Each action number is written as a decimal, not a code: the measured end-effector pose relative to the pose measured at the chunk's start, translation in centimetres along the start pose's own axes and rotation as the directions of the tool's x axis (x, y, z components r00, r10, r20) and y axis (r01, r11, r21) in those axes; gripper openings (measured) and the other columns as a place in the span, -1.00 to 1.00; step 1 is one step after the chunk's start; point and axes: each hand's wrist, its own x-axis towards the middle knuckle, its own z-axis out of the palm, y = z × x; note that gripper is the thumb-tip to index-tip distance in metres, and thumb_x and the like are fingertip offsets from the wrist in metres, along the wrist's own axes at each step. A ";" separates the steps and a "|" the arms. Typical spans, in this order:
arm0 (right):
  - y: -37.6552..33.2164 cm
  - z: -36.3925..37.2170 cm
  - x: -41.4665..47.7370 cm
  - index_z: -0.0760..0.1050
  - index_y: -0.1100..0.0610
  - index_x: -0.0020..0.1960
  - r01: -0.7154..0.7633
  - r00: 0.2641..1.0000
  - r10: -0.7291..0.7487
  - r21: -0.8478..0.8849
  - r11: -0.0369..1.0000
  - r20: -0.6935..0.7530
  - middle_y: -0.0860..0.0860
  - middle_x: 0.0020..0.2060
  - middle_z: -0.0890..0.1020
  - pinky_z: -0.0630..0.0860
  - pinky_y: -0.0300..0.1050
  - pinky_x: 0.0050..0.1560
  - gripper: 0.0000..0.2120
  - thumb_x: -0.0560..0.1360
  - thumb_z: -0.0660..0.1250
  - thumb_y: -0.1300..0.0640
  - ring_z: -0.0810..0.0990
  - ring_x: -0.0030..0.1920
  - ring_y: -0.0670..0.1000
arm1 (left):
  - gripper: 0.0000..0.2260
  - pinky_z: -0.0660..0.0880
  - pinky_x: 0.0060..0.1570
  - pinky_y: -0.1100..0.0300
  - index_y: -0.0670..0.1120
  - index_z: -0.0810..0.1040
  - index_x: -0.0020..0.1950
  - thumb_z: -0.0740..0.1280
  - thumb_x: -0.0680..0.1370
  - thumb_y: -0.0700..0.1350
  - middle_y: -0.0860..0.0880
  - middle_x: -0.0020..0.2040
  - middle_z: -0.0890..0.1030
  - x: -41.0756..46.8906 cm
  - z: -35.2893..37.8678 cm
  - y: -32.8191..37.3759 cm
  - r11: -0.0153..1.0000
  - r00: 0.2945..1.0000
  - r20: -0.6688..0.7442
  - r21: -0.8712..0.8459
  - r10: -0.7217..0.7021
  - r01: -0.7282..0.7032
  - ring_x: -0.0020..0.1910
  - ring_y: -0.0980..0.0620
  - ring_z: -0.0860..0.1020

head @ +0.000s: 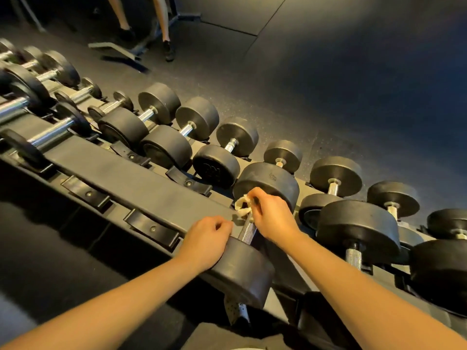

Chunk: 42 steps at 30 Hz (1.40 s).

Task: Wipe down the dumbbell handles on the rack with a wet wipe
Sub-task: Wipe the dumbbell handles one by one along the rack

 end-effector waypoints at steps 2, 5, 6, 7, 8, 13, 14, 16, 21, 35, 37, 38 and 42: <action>-0.5 0.4 0.1 0.54 -0.01 0.26 -0.013 0.998 0.019 -0.116 0.993 0.057 0.03 0.07 0.64 0.61 0.01 0.09 -0.77 0.62 0.33 0.13 0.62 0.06 0.10 | -0.73 0.46 -0.21 -0.01 -0.17 0.63 -0.17 0.25 0.62 -0.06 -0.18 -0.22 0.61 -0.1 0.0 -0.1 1.000 0.999 -0.032 -0.008 -0.023 0.023 -0.20 -0.10 0.56; -0.4 0.3 -1.1 0.61 0.05 0.16 0.104 0.977 -0.090 -0.060 0.993 0.196 0.02 0.02 0.65 0.55 -0.10 0.04 -0.83 0.62 0.31 0.16 0.62 0.04 0.06 | -0.74 0.43 -0.24 -0.03 -0.21 0.61 -0.18 0.27 0.58 -0.08 -0.23 -0.24 0.58 -0.2 0.2 -0.2 0.999 0.995 -0.092 -0.026 -0.033 0.031 -0.21 -0.15 0.54; -0.2 0.0 -1.6 0.63 0.07 0.12 0.172 0.953 -0.167 0.004 0.985 0.252 0.01 -0.02 0.66 0.53 -0.11 0.01 -0.85 0.62 0.30 0.15 0.61 -0.01 0.02 | -0.74 0.46 -0.22 -0.06 -0.21 0.61 -0.19 0.27 0.57 -0.08 -0.22 -0.24 0.58 -0.2 0.2 -0.3 0.999 0.993 -0.112 -0.033 -0.034 0.030 -0.21 -0.15 0.54; -0.1 -0.5 -2.1 0.64 0.08 0.09 0.239 0.919 -0.245 0.060 0.969 0.308 0.00 -0.08 0.66 0.51 -0.13 -0.04 -0.86 0.62 0.31 0.13 0.60 -0.07 -0.03 | -0.75 0.48 -0.20 -0.08 -0.20 0.61 -0.21 0.27 0.56 -0.08 -0.21 -0.25 0.59 -0.2 0.3 -0.5 0.999 0.991 -0.128 -0.040 -0.039 0.034 -0.21 -0.14 0.55; 0.0 -1.2 -2.3 0.65 0.07 0.09 0.303 0.879 -0.317 0.095 0.948 0.357 -0.02 -0.13 0.63 0.50 -0.16 -0.09 -0.86 0.62 0.32 0.10 0.57 -0.14 -0.07 | -0.75 0.49 -0.18 -0.10 -0.19 0.61 -0.21 0.27 0.55 -0.07 -0.19 -0.25 0.60 -0.3 0.3 -0.5 0.998 0.989 -0.139 -0.047 -0.045 0.039 -0.22 -0.14 0.56; 1.4 -2.8 -0.9 0.59 0.08 0.17 0.522 0.763 -0.452 -0.028 0.852 0.463 -0.03 -0.07 0.60 0.54 -0.09 0.02 -0.83 0.59 0.35 0.11 0.54 -0.10 -0.11 | -0.73 0.57 -0.15 -0.11 -0.13 0.62 -0.24 0.24 0.52 -0.03 -0.13 -0.29 0.62 -1.1 0.3 -0.1 0.995 0.973 -0.214 -0.073 -0.088 0.074 -0.24 -0.11 0.59; 1.6 -2.6 -0.5 0.57 0.06 0.17 0.528 0.773 -0.447 -0.066 0.846 0.451 -0.03 0.00 0.60 0.55 -0.07 0.07 -0.82 0.57 0.36 0.13 0.57 -0.03 -0.08 | -0.73 0.57 -0.15 -0.10 -0.12 0.62 -0.25 0.24 0.53 -0.03 -0.11 -0.30 0.62 -1.3 0.3 -0.1 0.994 0.965 -0.243 -0.070 -0.102 0.088 -0.25 -0.10 0.59; 2.1 -2.3 0.5 0.53 0.04 0.14 0.483 0.838 -0.398 -0.168 0.859 0.374 -0.01 0.07 0.60 0.52 -0.06 0.08 -0.83 0.55 0.37 0.15 0.60 0.06 0.05 | -0.71 0.58 -0.17 -0.10 -0.12 0.61 -0.26 0.22 0.52 0.00 -0.11 -0.32 0.61 -1.6 0.3 -0.1 0.991 0.943 -0.308 -0.074 -0.125 0.108 -0.27 -0.10 0.59; 1.6 -1.1 -0.6 0.45 0.10 0.05 0.196 0.976 -0.186 -0.086 0.977 0.116 0.00 -0.15 0.61 0.45 -0.16 -0.19 -0.86 0.66 0.27 0.02 0.59 -0.18 -0.02 | -0.70 0.55 -0.18 -0.13 -0.19 0.60 -0.23 0.21 0.49 -0.01 -0.18 -0.28 0.60 -1.9 0.6 -0.4 0.982 0.896 -0.407 -0.120 -0.180 0.143 -0.23 -0.19 0.58; -1.7 -4.4 -0.1 0.54 0.15 -0.10 0.144 0.624 -0.177 0.111 0.983 0.761 0.09 -0.27 0.61 0.47 -0.22 -0.41 -0.87 0.57 0.28 0.32 0.58 -0.39 -0.01 | -0.72 0.53 -0.07 -0.10 -0.19 0.64 -0.12 0.25 0.63 -0.07 -0.19 -0.17 0.63 -2.6 1.1 -1.0 0.970 0.921 -0.333 -0.194 -0.203 0.144 -0.17 -0.12 0.58; -3.3 -5.2 0.7 0.54 0.17 -0.07 0.056 0.716 -0.232 0.277 0.959 0.659 0.05 -0.30 0.57 0.46 -0.23 -0.41 -0.88 0.61 0.27 0.27 0.54 -0.42 -0.07 | -0.78 0.51 -0.05 0.04 -0.02 0.68 -0.02 0.27 0.67 0.00 -0.02 -0.13 0.66 -3.3 0.2 -1.1 0.977 0.955 -0.263 -0.194 -0.138 0.088 -0.09 0.01 0.60; -4.4 -5.5 1.1 0.54 0.18 -0.06 0.006 0.743 -0.260 0.382 0.924 0.616 0.03 -0.31 0.55 0.45 -0.22 -0.41 -0.88 0.62 0.26 0.27 0.53 -0.41 -0.06 | -0.83 0.50 -0.02 0.10 0.05 0.67 0.04 0.29 0.67 0.03 0.05 -0.10 0.66 -3.8 -0.5 -1.0 0.974 0.962 -0.256 -0.223 -0.098 0.039 -0.06 0.07 0.60; -10.1 -5.6 2.2 0.55 0.21 -0.03 -0.074 0.733 -0.359 0.593 0.802 0.578 0.06 -0.35 0.54 0.44 -0.17 -0.36 -0.86 0.65 0.23 0.27 0.51 -0.38 -0.01 | -0.81 0.55 0.19 0.06 0.13 0.62 0.22 0.36 0.63 0.07 0.09 0.02 0.68 -5.5 -4.9 -1.3 0.905 0.932 -0.362 -0.406 -0.033 -0.125 0.04 0.11 0.64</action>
